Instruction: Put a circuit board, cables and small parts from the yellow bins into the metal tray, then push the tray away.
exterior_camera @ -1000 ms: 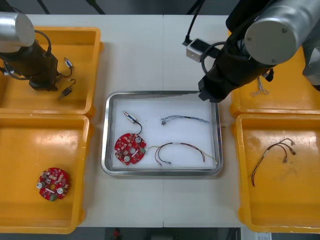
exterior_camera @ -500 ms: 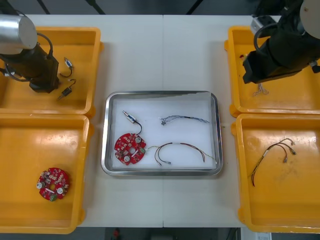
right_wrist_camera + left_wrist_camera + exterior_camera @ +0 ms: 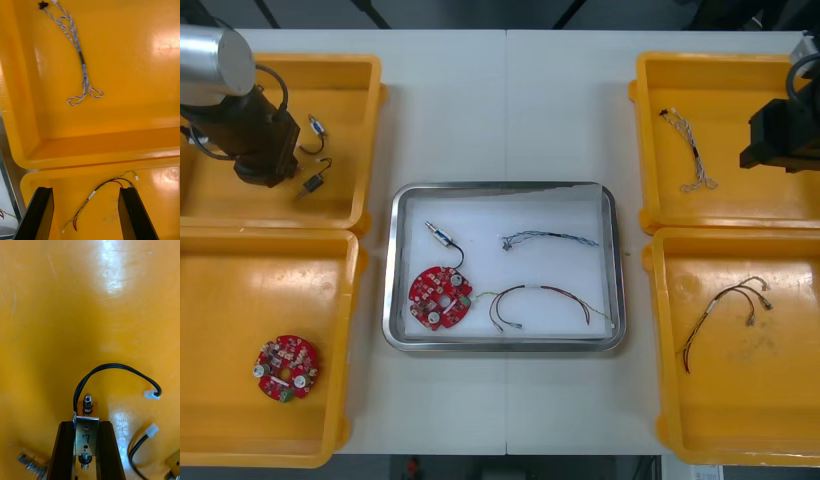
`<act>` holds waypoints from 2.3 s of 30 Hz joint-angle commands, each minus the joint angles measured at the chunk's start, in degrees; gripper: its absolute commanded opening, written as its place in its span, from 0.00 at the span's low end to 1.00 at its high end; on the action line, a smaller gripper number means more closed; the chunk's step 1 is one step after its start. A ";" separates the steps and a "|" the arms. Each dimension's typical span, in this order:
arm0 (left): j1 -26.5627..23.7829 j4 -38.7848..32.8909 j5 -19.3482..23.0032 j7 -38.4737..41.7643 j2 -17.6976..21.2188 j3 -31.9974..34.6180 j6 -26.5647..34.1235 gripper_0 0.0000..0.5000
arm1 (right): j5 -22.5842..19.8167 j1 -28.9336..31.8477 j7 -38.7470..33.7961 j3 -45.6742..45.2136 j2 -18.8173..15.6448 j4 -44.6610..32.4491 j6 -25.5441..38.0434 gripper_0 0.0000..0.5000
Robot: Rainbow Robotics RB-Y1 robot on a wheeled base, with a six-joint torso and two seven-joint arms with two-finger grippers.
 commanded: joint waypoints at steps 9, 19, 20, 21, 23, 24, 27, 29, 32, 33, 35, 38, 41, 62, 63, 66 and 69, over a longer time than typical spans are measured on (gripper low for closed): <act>-5.13 -14.34 -1.68 -10.59 7.88 3.72 15.98 0.00 | -3.27 12.75 2.51 -12.58 -3.71 -4.35 0.34 1.00; -4.60 -27.79 2.54 -2.41 7.88 4.69 24.15 0.00 | -3.36 20.39 10.24 -13.64 -3.62 -6.37 -2.69 1.00; -4.16 -29.46 2.71 -1.09 7.71 4.69 24.59 0.00 | -3.36 20.75 10.42 -13.64 -3.62 -6.37 -3.05 1.00; -3.55 -31.30 2.80 0.22 7.36 4.69 24.86 0.00 | -3.45 21.10 10.42 -13.64 -3.62 -6.37 -3.31 1.00; -2.40 -34.47 2.36 2.60 6.74 4.69 25.30 0.00 | -3.62 21.54 10.59 -13.64 -3.53 -6.37 -3.57 1.00; -1.70 -36.49 1.57 4.44 6.13 4.69 25.91 0.00 | -3.62 21.71 10.68 -13.64 -3.44 -6.37 -3.57 1.00; -0.12 -40.97 -0.10 8.40 4.63 4.69 27.23 0.00 | -3.80 22.15 10.94 -13.64 -3.27 -6.37 -3.49 1.00; 0.58 -43.43 -0.54 10.68 3.93 4.60 27.67 0.00 | -3.98 22.42 11.03 -13.55 -3.27 -6.37 -3.57 1.00; 1.82 -47.56 -1.51 13.76 2.43 4.69 28.46 0.00 | -4.59 22.86 11.12 -13.55 -2.92 -6.45 -3.49 1.00; 2.34 -49.23 -2.21 14.99 1.47 4.69 28.90 0.00 | -4.68 23.03 11.21 -13.46 -2.74 -6.37 -3.57 1.00; 3.13 -51.34 -3.62 17.01 -0.11 4.60 29.78 0.00 | -4.85 23.38 11.29 -13.46 -2.48 -6.45 -3.57 1.00; 4.54 -54.07 -6.96 19.82 -3.63 4.60 31.19 0.00 | -4.94 23.47 11.29 -13.46 -2.48 -6.45 -3.49 1.00; 6.21 -55.47 -10.65 21.76 -7.50 4.60 31.54 0.00 | -5.03 23.47 11.29 -13.55 -2.48 -6.45 -3.49 1.00; 14.03 -55.39 -31.13 23.87 -24.46 -0.76 28.64 0.00 | -5.03 23.47 11.29 -13.55 -2.48 -6.45 -3.49 1.00; 14.56 -55.39 -32.44 23.96 -24.81 -1.64 27.93 0.00 | -5.03 23.47 11.29 -13.55 -2.48 -6.45 -3.49 1.00; 16.32 -55.39 -34.64 24.22 -25.78 -3.31 26.44 0.00 | -5.03 23.47 11.29 -13.55 -2.48 -6.45 -3.49 1.00; 17.37 -55.39 -35.43 24.22 -26.39 -4.54 25.47 0.00 | -5.03 23.47 11.29 -13.55 -2.48 -6.45 -3.49 1.00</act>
